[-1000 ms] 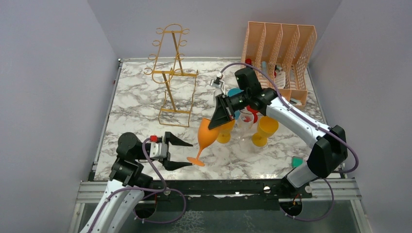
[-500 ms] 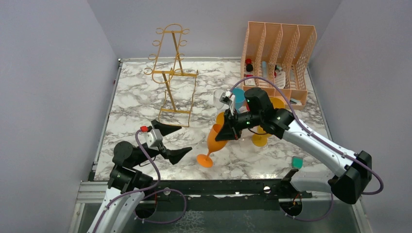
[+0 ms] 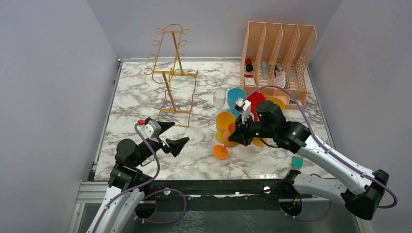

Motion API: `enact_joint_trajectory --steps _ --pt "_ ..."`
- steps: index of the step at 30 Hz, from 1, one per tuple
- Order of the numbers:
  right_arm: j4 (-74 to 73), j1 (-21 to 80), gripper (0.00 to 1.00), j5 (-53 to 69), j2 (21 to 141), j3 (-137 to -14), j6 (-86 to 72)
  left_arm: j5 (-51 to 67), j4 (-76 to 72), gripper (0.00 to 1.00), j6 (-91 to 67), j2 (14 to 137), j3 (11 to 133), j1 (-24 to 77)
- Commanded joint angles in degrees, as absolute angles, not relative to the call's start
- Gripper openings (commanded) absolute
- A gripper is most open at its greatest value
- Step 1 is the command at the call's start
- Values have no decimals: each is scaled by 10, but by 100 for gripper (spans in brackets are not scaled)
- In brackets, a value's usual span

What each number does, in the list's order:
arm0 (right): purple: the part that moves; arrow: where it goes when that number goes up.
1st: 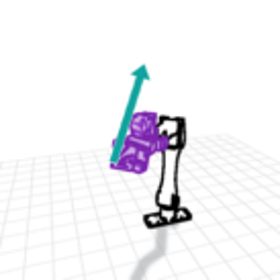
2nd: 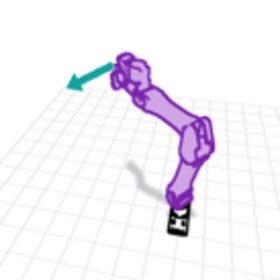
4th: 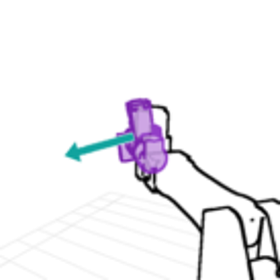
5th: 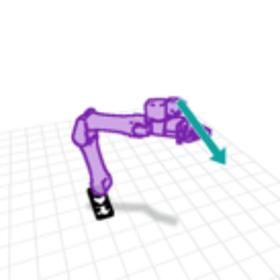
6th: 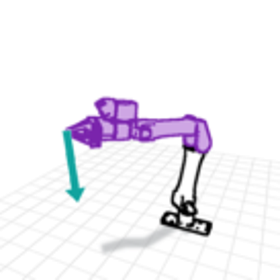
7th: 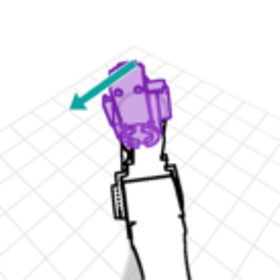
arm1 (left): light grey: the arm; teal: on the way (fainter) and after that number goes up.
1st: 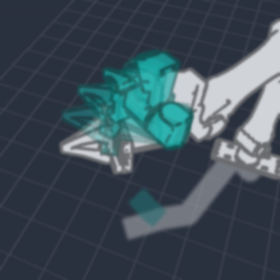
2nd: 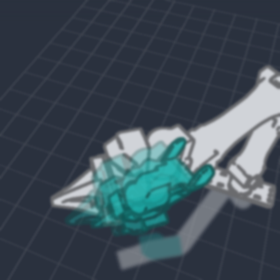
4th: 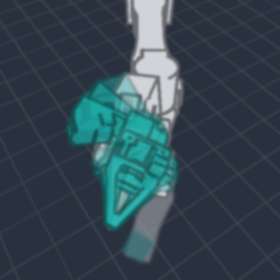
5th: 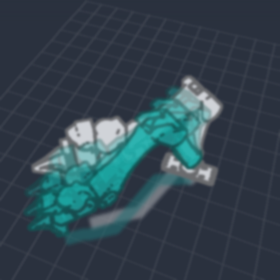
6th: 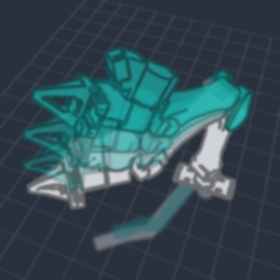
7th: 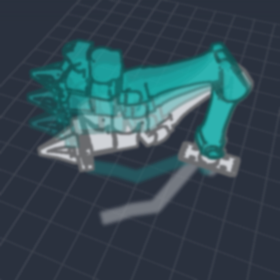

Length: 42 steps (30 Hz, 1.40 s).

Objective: Take the wine glass off the wine glass rack
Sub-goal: Place the wine glass at the center of the board.

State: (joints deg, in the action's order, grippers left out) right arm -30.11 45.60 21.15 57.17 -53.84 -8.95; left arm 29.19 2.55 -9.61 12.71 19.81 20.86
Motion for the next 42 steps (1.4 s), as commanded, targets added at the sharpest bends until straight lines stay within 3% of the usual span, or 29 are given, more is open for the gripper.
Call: enact_joint_trajectory --steps 1,23,29,42 --pt "-337 465 1 121 546 -526 -91 264 41 99 -94 136 215 207" --pt "-385 485 2 -58 562 -533 -170 220 67 99 -82 137 223 207" --pt "-394 522 7 -98 583 -539 -170 213 71 99 -77 137 223 207" --pt "-391 548 7 -93 593 -539 -165 213 74 99 -72 141 223 207"
